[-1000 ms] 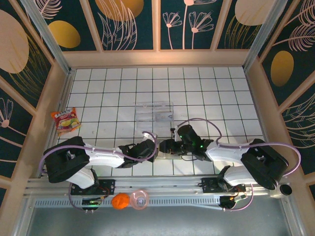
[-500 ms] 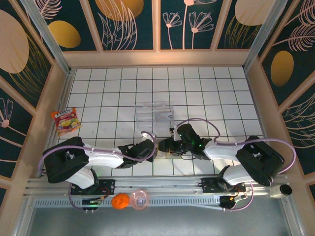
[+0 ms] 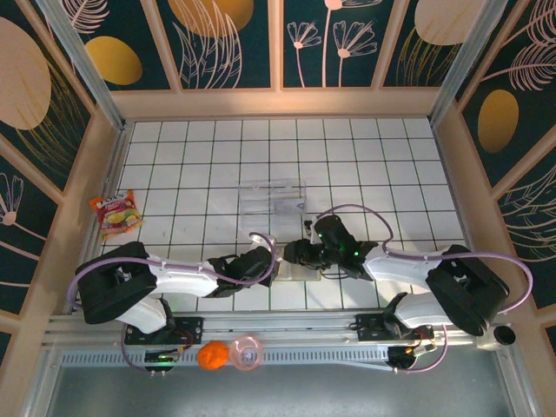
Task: Take the credit cards out of the card holder
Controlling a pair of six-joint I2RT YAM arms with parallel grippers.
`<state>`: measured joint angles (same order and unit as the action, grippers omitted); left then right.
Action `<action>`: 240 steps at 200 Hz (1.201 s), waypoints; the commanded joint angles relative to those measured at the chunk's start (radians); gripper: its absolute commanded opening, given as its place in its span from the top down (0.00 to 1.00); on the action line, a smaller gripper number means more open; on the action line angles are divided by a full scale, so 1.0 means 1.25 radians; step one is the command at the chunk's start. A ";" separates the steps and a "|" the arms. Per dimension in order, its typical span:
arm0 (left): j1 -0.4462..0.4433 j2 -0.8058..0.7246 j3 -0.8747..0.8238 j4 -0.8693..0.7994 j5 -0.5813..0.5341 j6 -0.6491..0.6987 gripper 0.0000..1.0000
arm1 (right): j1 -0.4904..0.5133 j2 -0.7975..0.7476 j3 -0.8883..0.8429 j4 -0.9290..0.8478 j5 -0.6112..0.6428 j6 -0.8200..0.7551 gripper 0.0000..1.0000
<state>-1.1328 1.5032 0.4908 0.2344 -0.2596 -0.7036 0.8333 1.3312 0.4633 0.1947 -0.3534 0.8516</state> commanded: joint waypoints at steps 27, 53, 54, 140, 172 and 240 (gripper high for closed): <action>-0.007 0.014 -0.011 0.006 0.037 0.001 0.68 | 0.031 -0.014 0.047 -0.132 0.119 -0.118 0.64; -0.007 0.011 -0.009 0.002 0.034 0.003 0.68 | 0.050 0.007 0.060 -0.125 0.110 -0.137 0.75; -0.007 0.010 -0.009 0.002 0.034 0.003 0.68 | 0.052 0.009 0.064 -0.130 0.117 -0.138 0.75; -0.007 0.004 -0.011 -0.002 0.032 0.005 0.68 | 0.138 0.080 0.130 -0.216 0.257 -0.218 0.77; -0.006 0.006 -0.013 0.001 0.035 0.004 0.68 | 0.138 0.094 0.126 -0.202 0.234 -0.196 0.78; -0.007 0.004 -0.014 0.004 0.039 0.002 0.68 | 0.142 0.130 0.155 -0.202 0.225 -0.197 0.74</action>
<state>-1.1328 1.5032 0.4904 0.2356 -0.2554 -0.7036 1.0008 1.4631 0.6186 -0.0525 -0.0795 0.6079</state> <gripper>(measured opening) 0.317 0.256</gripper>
